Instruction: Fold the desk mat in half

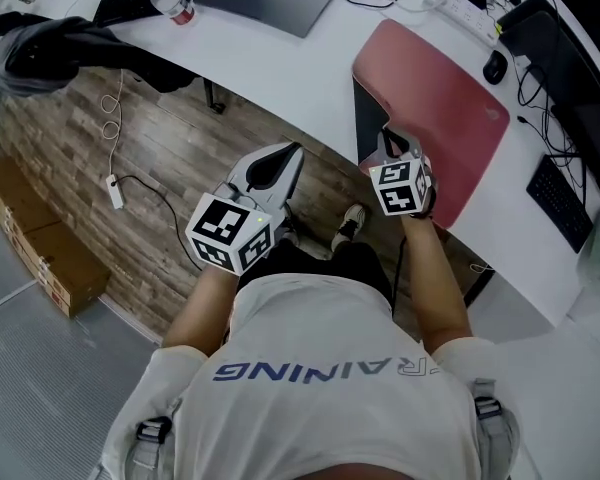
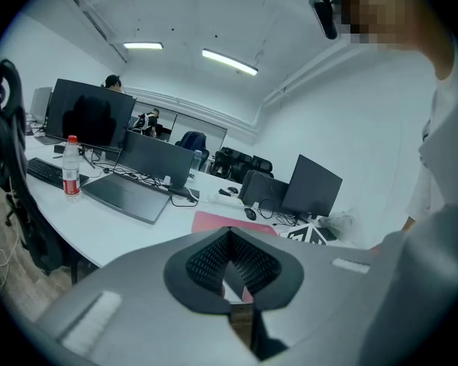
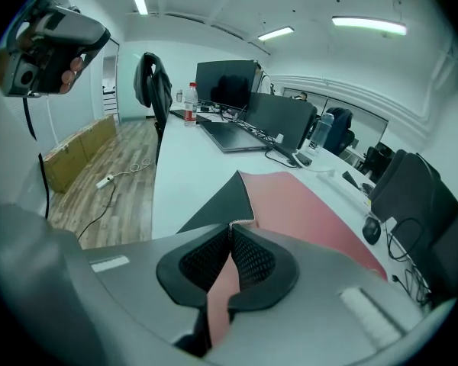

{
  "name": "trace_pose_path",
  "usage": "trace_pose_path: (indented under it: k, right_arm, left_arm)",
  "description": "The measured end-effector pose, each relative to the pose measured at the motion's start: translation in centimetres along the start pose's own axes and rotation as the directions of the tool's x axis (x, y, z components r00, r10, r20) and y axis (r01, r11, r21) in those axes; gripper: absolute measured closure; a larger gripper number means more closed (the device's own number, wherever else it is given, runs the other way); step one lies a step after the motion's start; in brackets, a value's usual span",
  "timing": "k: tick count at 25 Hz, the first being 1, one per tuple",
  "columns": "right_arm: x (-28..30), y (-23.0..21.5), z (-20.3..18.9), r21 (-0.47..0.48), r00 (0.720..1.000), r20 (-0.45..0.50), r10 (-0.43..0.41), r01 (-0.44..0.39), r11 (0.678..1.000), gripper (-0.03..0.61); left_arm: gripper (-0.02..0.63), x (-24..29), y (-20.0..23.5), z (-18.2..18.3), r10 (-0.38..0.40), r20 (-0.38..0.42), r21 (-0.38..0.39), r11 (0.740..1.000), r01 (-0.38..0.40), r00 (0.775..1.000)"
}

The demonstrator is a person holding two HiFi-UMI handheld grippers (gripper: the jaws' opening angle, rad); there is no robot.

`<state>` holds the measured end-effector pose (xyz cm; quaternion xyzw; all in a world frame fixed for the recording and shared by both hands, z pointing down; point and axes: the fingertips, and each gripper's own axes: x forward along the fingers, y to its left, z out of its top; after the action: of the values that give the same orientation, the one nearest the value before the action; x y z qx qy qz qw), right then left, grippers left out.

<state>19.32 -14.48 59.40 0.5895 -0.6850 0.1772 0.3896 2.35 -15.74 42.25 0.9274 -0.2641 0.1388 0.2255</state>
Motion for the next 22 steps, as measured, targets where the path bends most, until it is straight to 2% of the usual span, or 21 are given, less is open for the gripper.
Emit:
trace_pose_path:
  k: [22]
  right_arm:
    - [-5.1,-6.4,-9.3,0.128,0.987,-0.100,-0.123,0.135,0.983,0.552]
  left_arm:
    - [0.615,5.2,-8.3,-0.4,-0.154,-0.054,0.072,0.985,0.158,0.987]
